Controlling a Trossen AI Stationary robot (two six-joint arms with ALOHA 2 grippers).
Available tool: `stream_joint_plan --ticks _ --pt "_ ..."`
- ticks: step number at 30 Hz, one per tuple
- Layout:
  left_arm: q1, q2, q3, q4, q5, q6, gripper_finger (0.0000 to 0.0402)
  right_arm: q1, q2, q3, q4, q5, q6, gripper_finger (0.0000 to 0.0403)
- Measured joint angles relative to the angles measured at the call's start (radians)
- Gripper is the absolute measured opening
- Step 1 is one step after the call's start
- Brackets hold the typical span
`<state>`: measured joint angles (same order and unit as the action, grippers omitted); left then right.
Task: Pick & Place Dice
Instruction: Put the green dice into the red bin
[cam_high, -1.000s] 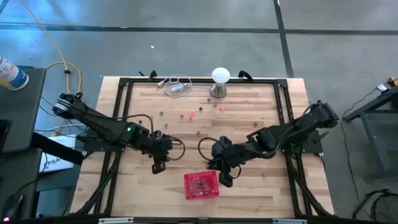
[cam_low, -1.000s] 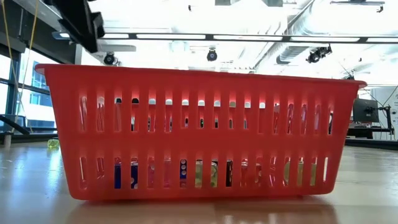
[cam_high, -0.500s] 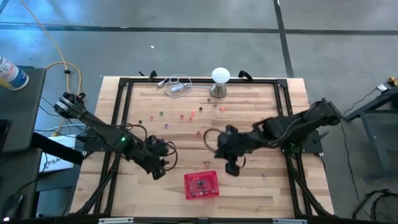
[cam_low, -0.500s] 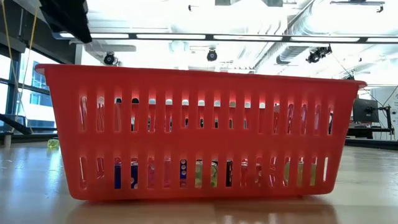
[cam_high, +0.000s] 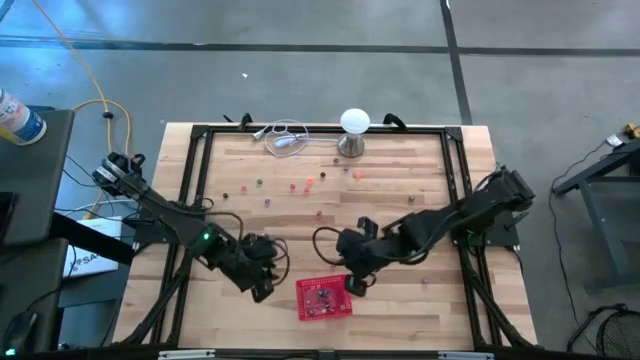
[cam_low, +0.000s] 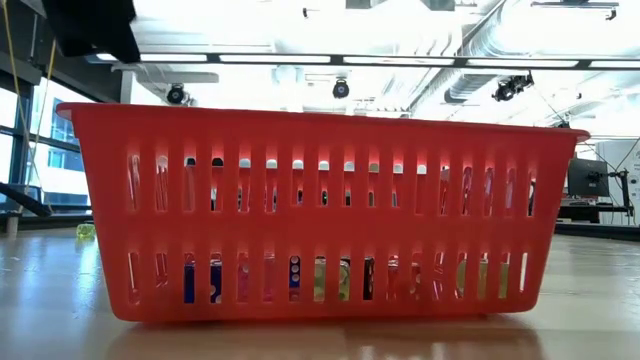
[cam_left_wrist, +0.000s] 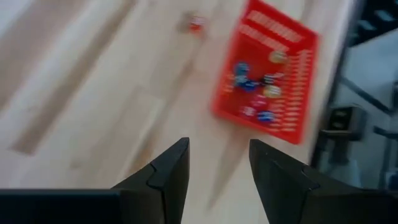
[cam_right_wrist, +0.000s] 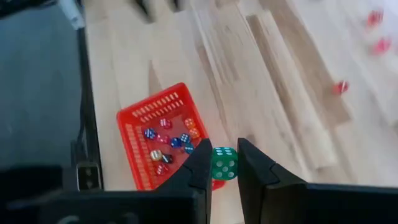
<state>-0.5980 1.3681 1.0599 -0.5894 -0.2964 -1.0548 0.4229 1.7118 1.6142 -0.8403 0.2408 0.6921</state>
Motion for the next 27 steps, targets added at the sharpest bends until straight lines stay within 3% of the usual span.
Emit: stream_joint_plan --ticks 11,19,27 --pt "-0.014 0.113 0.0 0.141 -0.019 -0.001 0.016 0.069 0.165 0.0 0.033 -0.134 0.105 0.003" --pt "-0.01 0.155 0.0 0.216 0.025 -0.047 0.016 0.064 0.191 0.0 0.134 -0.197 -0.023 0.0104" --pt "-0.035 0.156 0.0 0.232 0.054 -0.098 0.016 0.061 0.207 0.001 0.191 -0.225 -0.042 0.0165"
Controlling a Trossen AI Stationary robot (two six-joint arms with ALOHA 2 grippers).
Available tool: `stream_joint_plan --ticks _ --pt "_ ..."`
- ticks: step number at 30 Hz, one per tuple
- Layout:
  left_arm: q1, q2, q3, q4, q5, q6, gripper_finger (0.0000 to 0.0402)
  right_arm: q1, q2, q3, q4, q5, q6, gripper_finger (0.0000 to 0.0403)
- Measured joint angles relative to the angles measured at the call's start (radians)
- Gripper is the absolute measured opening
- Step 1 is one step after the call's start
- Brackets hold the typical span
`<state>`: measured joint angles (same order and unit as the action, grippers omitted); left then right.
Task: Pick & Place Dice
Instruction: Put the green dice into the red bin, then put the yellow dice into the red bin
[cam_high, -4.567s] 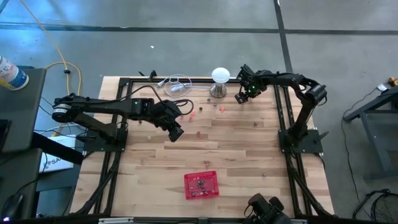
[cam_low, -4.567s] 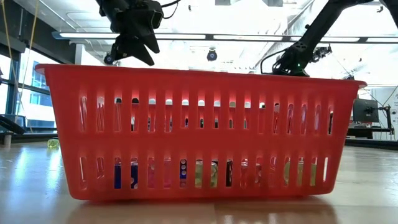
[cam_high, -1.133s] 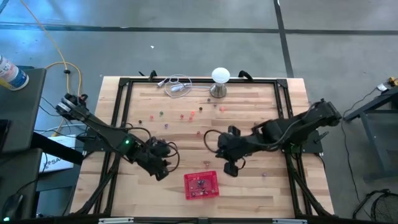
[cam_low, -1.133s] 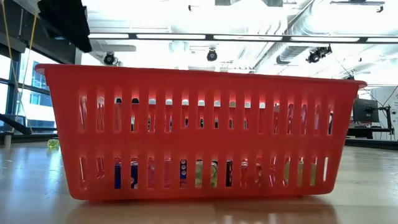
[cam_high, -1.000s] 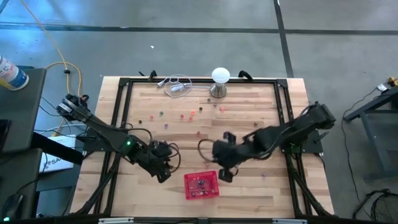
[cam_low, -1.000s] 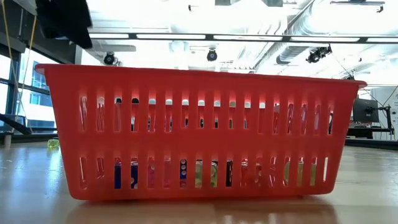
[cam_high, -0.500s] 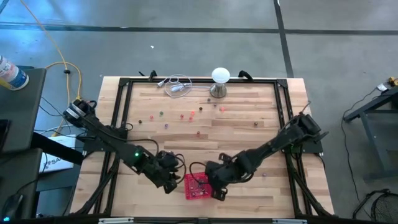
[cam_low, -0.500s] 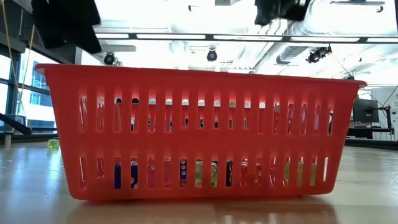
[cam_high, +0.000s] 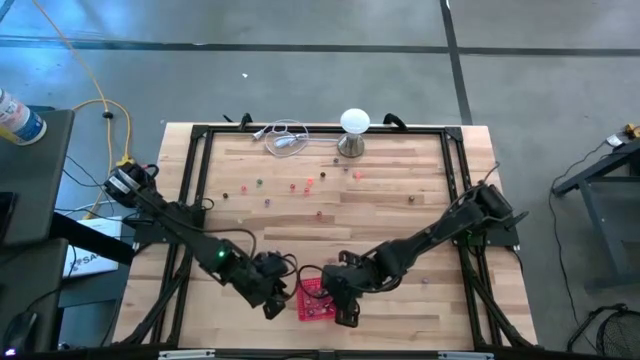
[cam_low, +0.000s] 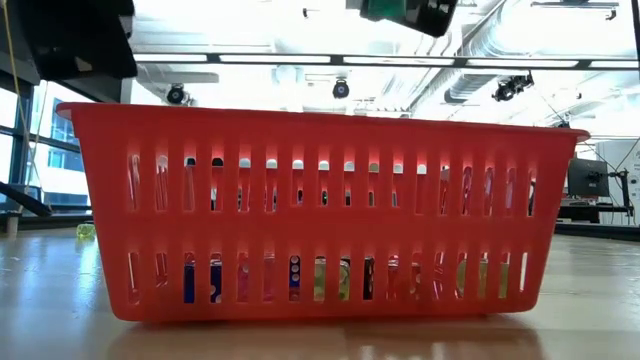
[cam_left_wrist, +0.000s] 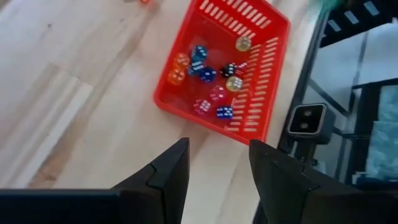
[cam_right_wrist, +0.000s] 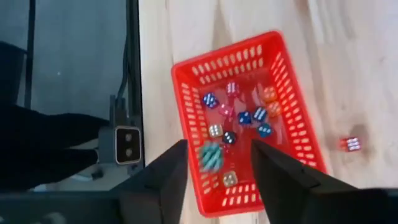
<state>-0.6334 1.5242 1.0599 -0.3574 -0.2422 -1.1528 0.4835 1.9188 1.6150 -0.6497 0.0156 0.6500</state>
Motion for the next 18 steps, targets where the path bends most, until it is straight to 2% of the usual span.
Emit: stream_joint_plan --ticks 4,8,14,18 --pt "-0.014 0.0 0.0 0.036 -0.027 0.0 0.016 0.001 0.013 0.0 0.023 -0.063 0.0 0.0196" --pt "-0.026 0.0 0.0 0.059 -0.051 0.0 0.016 -0.004 0.019 -0.001 0.026 -0.079 -0.019 0.022" --pt "-0.031 0.0 0.0 0.06 -0.056 0.005 0.016 -0.007 -0.009 0.0 0.025 -0.075 -0.019 0.0218" --pt "-0.019 -0.003 0.0 0.076 -0.056 0.061 0.016 0.003 -0.025 0.0 -0.002 -0.077 0.013 0.0209"
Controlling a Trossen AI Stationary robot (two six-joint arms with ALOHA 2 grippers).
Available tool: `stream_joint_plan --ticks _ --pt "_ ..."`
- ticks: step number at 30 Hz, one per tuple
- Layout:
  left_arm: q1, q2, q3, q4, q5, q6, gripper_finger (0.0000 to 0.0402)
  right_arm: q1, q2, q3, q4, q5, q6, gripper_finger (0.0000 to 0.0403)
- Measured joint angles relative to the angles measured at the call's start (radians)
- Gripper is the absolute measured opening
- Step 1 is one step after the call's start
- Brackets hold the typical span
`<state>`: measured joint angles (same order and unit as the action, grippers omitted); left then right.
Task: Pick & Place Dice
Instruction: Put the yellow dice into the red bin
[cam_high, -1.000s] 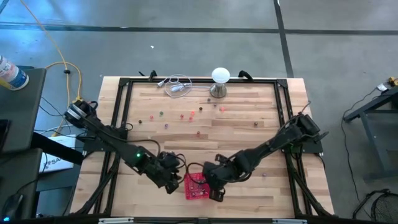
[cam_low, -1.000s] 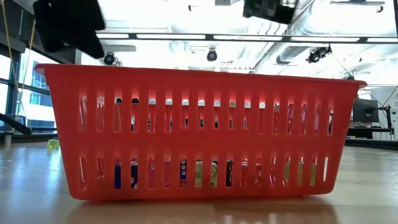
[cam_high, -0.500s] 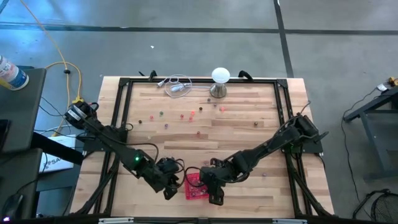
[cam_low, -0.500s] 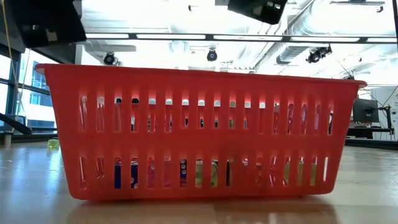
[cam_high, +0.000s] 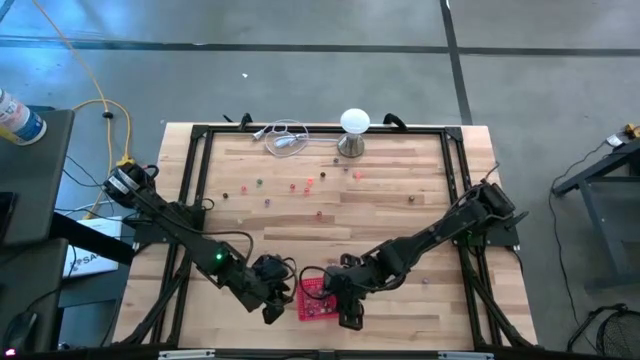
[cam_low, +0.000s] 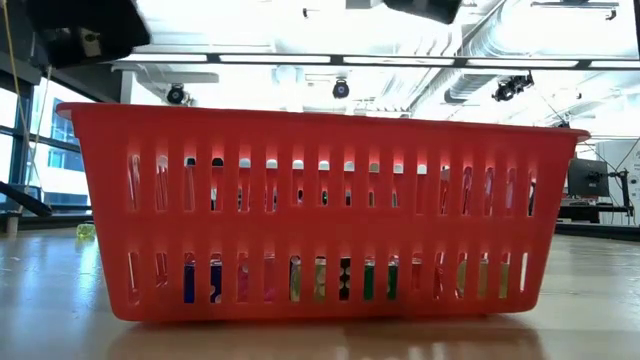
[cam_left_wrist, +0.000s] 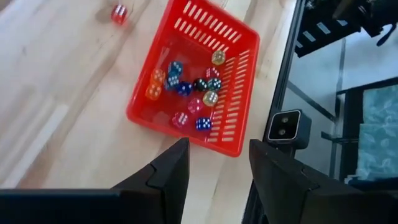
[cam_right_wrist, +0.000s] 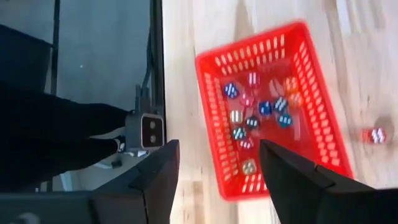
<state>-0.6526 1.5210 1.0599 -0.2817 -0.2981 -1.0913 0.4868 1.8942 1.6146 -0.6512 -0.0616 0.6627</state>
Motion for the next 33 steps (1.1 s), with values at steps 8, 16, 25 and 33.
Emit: stream_joint_plan --ticks 8,16,25,33 --pt "0.139 -0.097 0.0 -0.011 0.015 0.16 0.016 0.067 -0.001 0.0 -0.085 0.021 0.151 0.0203" --pt "0.355 -0.192 0.002 -0.378 0.177 -0.045 0.016 0.074 -0.04 0.0 -0.167 0.177 0.29 0.0203" --pt "0.491 -0.185 -0.001 -0.863 0.322 -0.159 0.016 0.062 -0.081 0.0 -0.257 0.255 0.346 0.0203" --pt "0.61 -0.185 -0.016 -0.857 0.465 0.06 0.016 0.042 -0.082 0.0 -0.28 0.314 0.326 0.0203"
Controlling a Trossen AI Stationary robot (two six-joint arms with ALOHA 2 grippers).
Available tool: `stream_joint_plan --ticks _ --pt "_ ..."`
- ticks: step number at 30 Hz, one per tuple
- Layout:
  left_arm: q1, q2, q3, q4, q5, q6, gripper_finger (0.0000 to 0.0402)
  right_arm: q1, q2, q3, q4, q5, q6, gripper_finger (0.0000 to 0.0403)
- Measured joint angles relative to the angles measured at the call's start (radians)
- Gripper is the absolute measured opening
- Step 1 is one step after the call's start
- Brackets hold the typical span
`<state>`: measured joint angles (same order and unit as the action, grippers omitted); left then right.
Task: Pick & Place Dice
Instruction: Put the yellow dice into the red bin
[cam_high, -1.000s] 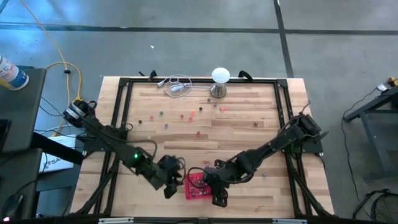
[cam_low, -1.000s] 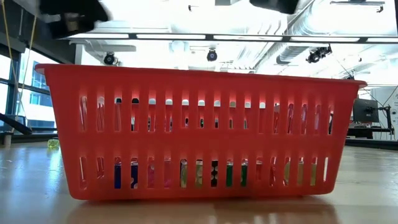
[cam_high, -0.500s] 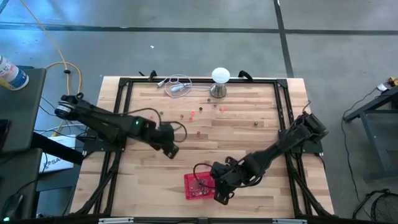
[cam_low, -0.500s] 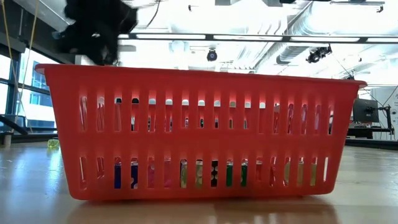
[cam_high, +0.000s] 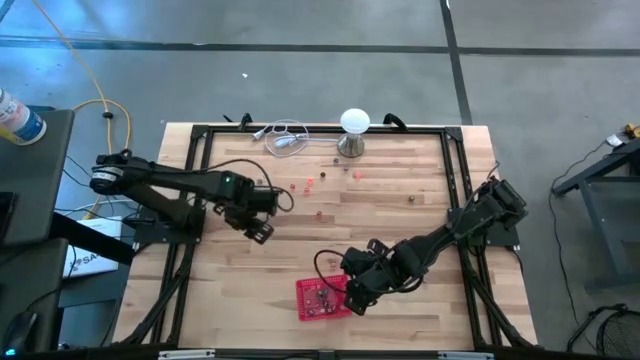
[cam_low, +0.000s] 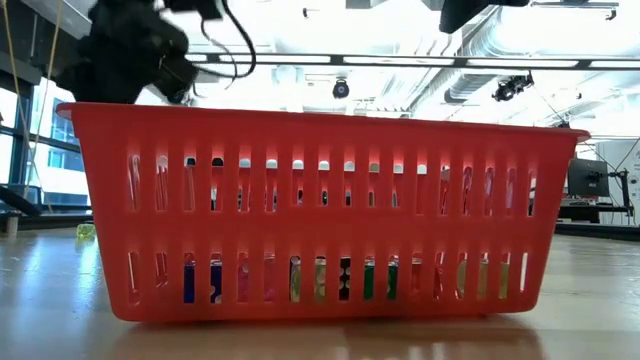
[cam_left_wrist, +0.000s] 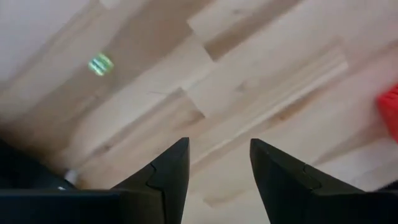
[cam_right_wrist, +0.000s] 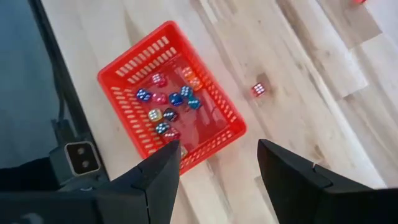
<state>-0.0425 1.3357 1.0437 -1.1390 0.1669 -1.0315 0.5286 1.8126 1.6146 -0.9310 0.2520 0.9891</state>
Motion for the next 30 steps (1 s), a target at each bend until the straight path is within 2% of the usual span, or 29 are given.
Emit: stream_joint_plan --ticks 8,15,24,30 --pt "0.179 0.0 -0.161 0.03 0.036 0.025 0.016 -0.027 0.0 0.0 -0.022 -0.018 -0.047 0.0203" --pt "0.193 0.0 -0.231 0.076 -0.042 0.028 0.016 -0.038 -0.005 0.0 -0.066 -0.019 -0.051 0.0203" --pt "0.22 0.0 -0.322 0.169 -0.047 -0.113 0.016 -0.047 -0.006 0.0 -0.076 -0.02 -0.072 0.0203" --pt "0.27 0.0 -0.349 0.212 -0.046 -0.124 0.016 -0.06 -0.006 0.0 -0.079 -0.023 -0.086 0.0203"
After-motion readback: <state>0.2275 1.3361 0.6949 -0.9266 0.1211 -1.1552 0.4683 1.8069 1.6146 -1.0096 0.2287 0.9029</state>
